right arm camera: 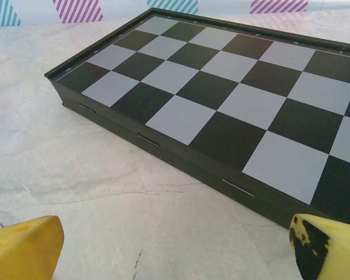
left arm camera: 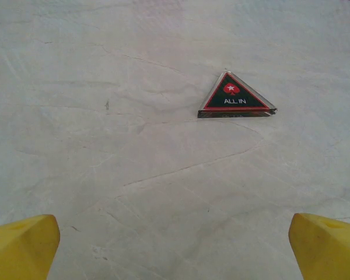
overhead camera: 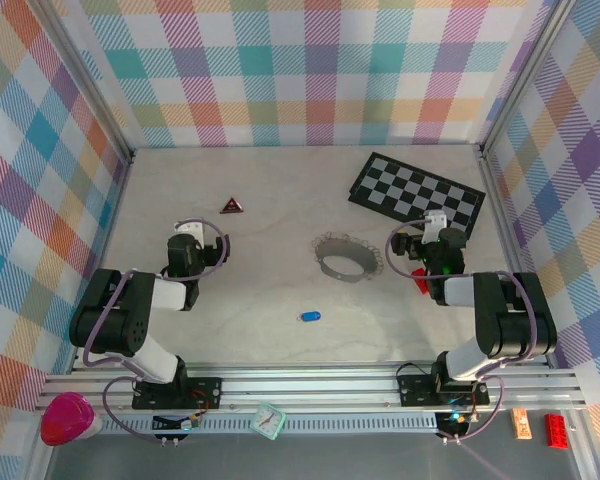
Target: Put the keys on the keyring
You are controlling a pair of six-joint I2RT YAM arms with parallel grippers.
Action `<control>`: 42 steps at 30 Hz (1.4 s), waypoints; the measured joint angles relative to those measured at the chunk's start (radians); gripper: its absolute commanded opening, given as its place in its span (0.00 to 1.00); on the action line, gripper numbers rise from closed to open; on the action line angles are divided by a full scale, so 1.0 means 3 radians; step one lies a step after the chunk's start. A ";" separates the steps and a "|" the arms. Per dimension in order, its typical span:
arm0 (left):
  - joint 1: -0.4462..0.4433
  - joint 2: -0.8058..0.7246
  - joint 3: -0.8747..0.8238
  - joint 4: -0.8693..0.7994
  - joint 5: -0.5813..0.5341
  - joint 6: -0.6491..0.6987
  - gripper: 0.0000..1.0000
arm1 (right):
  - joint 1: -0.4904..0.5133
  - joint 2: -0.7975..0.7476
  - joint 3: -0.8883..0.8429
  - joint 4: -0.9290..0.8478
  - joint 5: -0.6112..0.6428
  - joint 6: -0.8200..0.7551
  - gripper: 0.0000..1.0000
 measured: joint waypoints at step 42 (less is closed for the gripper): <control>0.0015 -0.1469 0.0439 -0.1330 0.0057 -0.0290 0.94 | 0.0257 -0.1345 0.0886 -0.2480 -0.0079 0.0795 0.86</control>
